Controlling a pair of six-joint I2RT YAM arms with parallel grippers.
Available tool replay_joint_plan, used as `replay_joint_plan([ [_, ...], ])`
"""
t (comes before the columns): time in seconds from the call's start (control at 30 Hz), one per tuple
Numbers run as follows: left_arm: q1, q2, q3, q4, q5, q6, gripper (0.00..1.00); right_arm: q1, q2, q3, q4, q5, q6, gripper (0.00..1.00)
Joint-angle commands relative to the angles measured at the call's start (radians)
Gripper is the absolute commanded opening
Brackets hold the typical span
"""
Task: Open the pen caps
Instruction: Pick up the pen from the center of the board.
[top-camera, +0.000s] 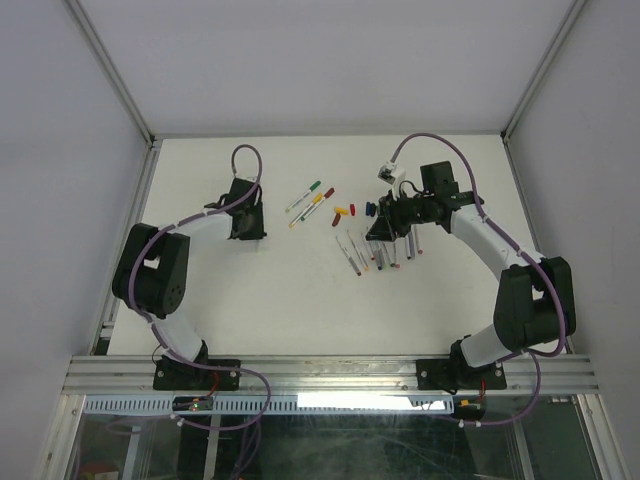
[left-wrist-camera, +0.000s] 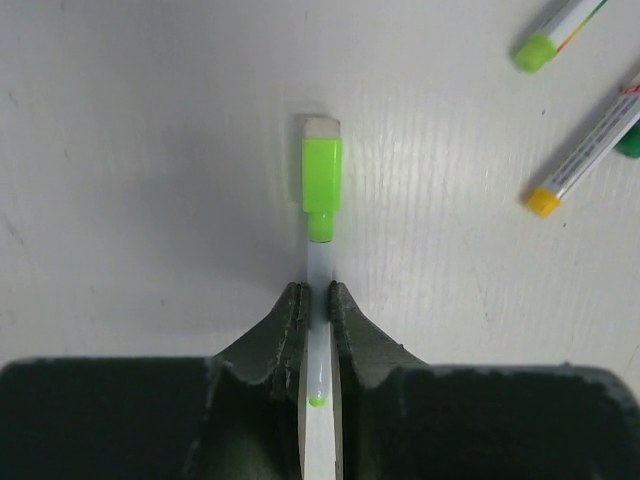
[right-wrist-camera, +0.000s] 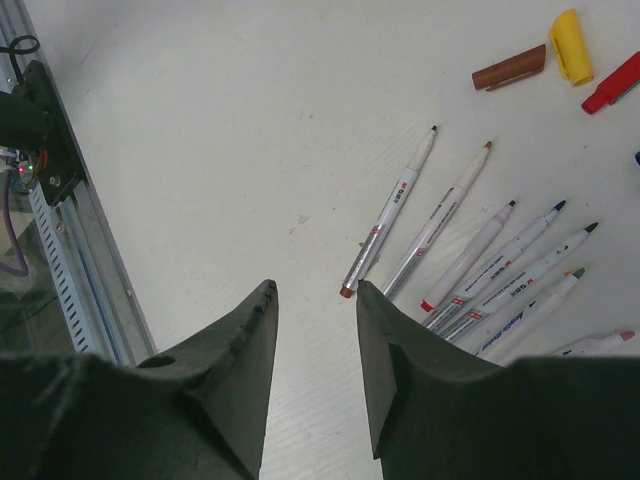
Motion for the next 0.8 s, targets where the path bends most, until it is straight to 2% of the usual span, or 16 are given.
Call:
replay_joint_plan([
  [0.0,0.004,-0.064,-0.077,-0.050,0.011,-0.058,0.07,-0.007,-0.020,0.030,0.012,-0.028,-0.005,0.40],
  [0.17,0.004,-0.021,-0.053,-0.048,0.004,-0.049,0.14,-0.007,-0.015,0.030,0.011,-0.021,-0.004,0.40],
  [0.37,0.004,0.050,0.013,-0.061,0.001,-0.029,0.28,-0.007,-0.013,0.029,0.012,-0.018,-0.005,0.40],
  [0.43,0.005,0.072,0.039,-0.076,-0.003,-0.024,0.29,-0.007,-0.014,0.030,0.011,-0.020,-0.005,0.40],
  [0.47,0.005,0.077,0.049,-0.082,-0.001,-0.021,0.28,-0.007,-0.014,0.030,0.011,-0.020,-0.005,0.40],
  [0.67,0.005,0.071,0.052,-0.088,0.008,-0.024,0.09,-0.007,-0.017,0.029,0.011,-0.030,-0.003,0.40],
  [0.77,0.004,0.035,0.037,-0.087,0.012,-0.032,0.01,-0.006,-0.020,0.024,0.015,-0.088,-0.003,0.43],
])
